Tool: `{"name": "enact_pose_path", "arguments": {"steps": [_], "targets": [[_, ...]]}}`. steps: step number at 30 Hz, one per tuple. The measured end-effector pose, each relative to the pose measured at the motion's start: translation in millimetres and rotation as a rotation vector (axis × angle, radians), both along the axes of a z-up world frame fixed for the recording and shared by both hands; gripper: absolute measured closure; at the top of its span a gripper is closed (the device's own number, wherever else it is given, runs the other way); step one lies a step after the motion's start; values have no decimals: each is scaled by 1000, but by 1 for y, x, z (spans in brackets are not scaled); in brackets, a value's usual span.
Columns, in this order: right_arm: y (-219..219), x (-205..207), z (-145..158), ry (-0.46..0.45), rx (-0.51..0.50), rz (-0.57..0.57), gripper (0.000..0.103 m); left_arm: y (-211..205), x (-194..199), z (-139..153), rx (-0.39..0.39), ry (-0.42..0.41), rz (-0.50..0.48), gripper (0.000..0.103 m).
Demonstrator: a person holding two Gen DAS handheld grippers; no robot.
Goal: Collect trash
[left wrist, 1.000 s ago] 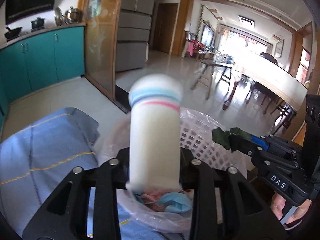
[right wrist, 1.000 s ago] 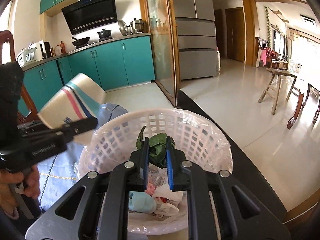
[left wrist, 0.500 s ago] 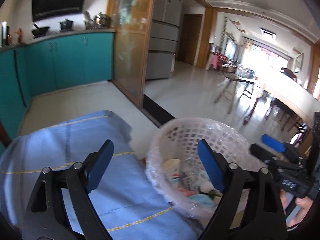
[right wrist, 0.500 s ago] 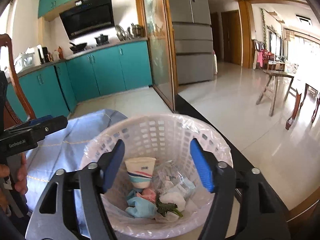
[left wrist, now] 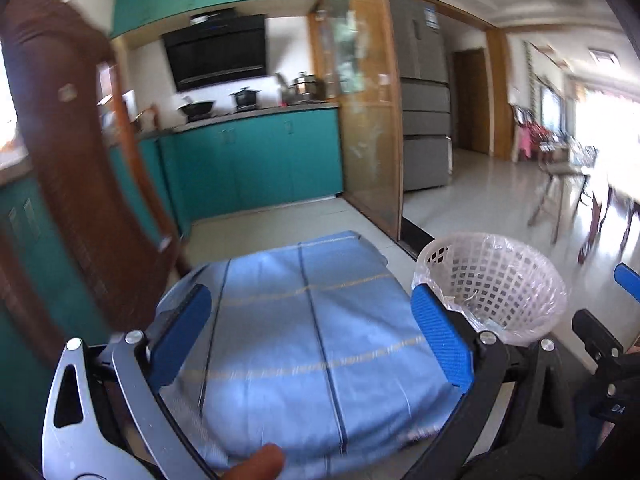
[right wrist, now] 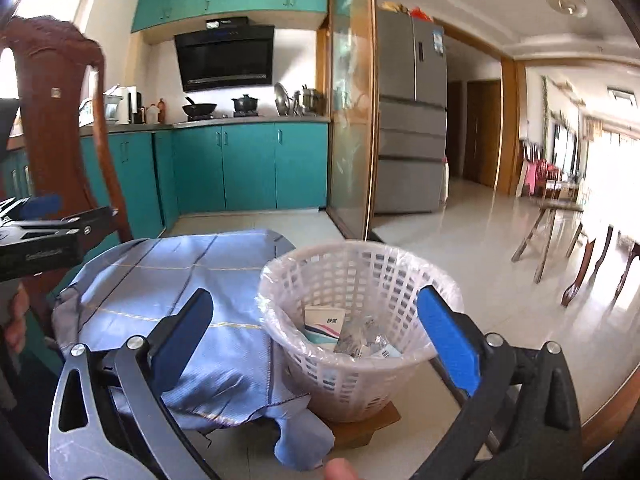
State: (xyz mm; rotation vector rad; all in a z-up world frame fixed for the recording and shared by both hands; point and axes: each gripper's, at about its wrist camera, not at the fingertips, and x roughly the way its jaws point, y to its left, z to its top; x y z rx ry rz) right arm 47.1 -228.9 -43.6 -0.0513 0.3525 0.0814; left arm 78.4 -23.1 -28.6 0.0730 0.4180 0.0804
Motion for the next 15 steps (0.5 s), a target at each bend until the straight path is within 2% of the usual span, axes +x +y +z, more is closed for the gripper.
{"name": "enact_pose_path", "arguments": {"steps": [6, 11, 15], "targets": [[14, -36, 36, -94, -30, 0, 3, 3, -50, 18, -11, -18, 46, 3], [25, -49, 47, -106, -39, 23, 3, 6, -80, 37, -4, -85, 55, 3], [32, -55, 53, -123, -52, 30, 3, 12, -96, 44, -16, -102, 68, 3]]}}
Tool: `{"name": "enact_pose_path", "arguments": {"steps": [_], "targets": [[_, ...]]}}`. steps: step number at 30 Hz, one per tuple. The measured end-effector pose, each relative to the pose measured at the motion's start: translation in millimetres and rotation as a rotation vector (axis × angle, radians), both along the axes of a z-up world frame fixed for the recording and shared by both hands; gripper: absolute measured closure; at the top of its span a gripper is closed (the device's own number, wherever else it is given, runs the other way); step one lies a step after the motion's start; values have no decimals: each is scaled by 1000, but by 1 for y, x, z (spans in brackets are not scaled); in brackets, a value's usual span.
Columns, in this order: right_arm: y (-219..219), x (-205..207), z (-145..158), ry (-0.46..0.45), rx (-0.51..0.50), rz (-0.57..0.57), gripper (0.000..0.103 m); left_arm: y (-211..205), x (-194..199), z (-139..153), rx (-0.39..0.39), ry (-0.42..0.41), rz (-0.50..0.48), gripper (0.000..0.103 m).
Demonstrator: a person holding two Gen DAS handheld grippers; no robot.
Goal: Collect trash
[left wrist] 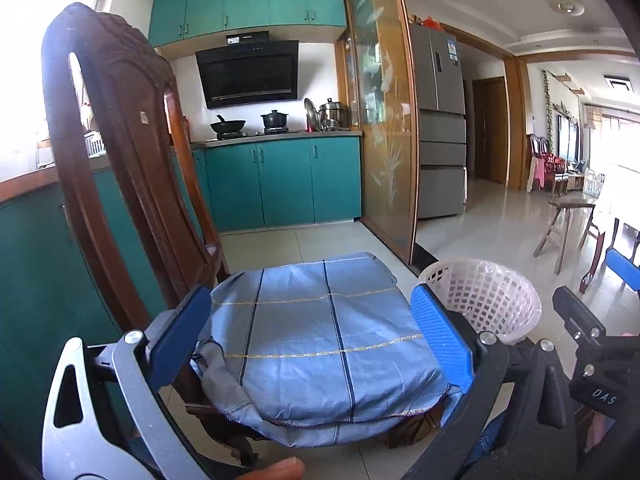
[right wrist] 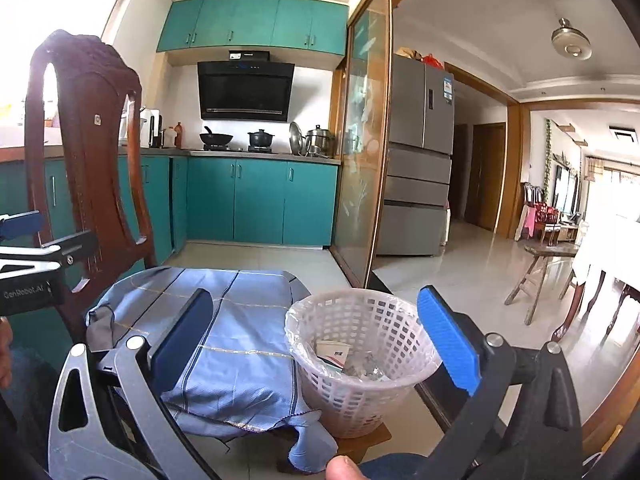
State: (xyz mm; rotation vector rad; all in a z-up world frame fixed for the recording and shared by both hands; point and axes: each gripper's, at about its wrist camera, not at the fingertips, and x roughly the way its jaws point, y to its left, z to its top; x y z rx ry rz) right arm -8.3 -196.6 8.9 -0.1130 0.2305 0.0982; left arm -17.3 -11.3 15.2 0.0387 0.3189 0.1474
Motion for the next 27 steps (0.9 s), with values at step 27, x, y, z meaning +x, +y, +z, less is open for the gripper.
{"name": "enact_pose_path", "arguments": {"steps": [27], "targets": [[9, -17, 6, -30, -33, -24, 3, 8, -16, 9, -4, -30, 21, 3]]}}
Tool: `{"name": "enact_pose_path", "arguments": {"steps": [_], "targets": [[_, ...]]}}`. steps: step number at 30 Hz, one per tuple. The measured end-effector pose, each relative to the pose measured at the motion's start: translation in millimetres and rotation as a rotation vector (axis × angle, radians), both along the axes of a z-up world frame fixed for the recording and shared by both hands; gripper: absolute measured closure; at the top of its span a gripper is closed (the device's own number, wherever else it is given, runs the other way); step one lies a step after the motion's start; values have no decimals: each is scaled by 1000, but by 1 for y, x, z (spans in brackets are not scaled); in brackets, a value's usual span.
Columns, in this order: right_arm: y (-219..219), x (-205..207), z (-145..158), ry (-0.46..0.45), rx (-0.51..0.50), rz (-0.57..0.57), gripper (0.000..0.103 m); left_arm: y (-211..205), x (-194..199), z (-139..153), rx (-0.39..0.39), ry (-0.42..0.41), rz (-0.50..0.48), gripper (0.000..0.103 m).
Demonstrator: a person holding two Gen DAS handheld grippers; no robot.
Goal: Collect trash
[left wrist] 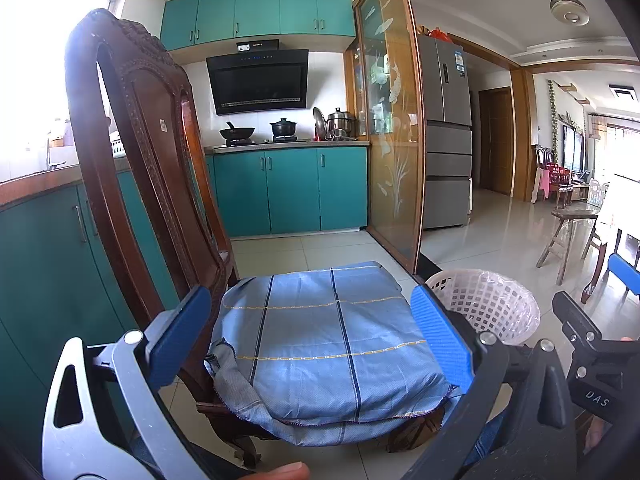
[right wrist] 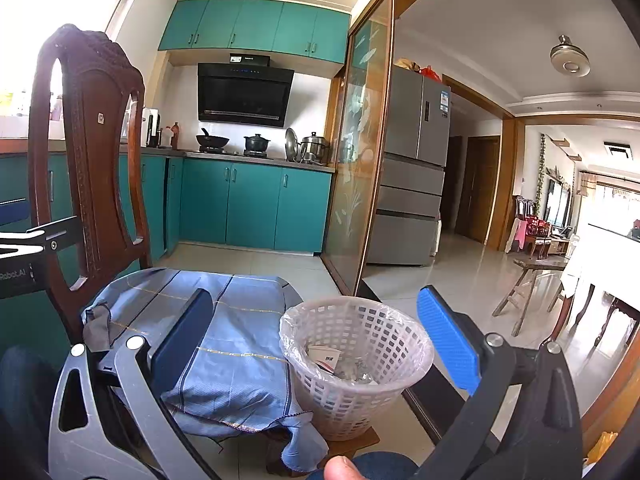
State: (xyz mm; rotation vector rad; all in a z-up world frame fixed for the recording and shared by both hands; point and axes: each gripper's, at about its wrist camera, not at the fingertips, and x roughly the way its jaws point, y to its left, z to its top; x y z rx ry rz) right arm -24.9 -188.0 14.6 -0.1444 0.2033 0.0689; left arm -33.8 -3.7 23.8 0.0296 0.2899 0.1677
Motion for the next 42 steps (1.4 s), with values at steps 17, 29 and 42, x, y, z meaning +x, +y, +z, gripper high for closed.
{"name": "enact_pose_path", "arguments": {"steps": [17, 29, 42], "targets": [[-2, 3, -3, 5, -2, -7, 3, -2, 4, -3, 2, 20, 2, 3], [-2, 4, -6, 9, 2, -5, 3, 0, 7, -5, -4, 27, 4, 3], [0, 6, -10, 19, -4, 3, 3, 4, 7, -9, -22, 40, 0, 3]]}}
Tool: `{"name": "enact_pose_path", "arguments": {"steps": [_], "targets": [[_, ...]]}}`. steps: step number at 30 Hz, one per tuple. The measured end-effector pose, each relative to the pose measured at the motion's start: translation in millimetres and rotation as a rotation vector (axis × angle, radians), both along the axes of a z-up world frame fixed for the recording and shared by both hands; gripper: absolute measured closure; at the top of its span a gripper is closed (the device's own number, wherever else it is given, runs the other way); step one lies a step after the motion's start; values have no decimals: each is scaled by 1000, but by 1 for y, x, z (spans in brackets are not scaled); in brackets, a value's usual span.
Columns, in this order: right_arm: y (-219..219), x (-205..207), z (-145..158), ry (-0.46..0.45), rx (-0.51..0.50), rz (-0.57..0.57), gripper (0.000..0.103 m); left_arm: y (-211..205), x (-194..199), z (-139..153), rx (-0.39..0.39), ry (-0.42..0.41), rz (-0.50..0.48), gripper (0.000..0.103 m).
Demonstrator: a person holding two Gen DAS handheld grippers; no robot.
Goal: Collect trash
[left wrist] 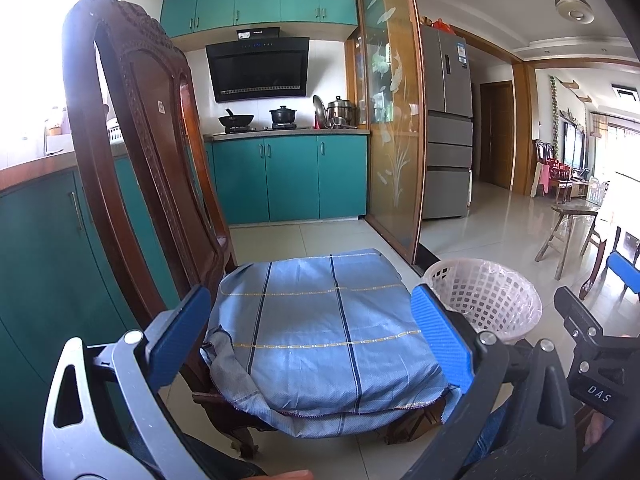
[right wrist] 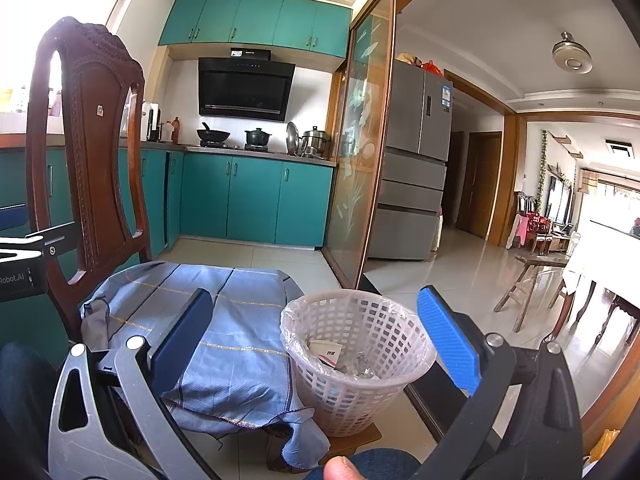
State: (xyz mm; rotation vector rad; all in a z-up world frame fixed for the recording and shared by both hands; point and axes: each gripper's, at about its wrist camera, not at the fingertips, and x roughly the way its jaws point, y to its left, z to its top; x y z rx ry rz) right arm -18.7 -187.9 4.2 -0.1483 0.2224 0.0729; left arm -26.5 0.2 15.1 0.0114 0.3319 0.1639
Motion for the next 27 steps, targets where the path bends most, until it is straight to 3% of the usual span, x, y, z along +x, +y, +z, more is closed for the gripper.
{"name": "enact_pose_path", "arguments": {"steps": [19, 27], "targets": [[3, 7, -5, 29, -8, -1, 3, 3, 6, -9, -5, 12, -29, 3], [4, 8, -9, 37, -6, 12, 3, 10, 22, -19, 1, 53, -13, 3]]}}
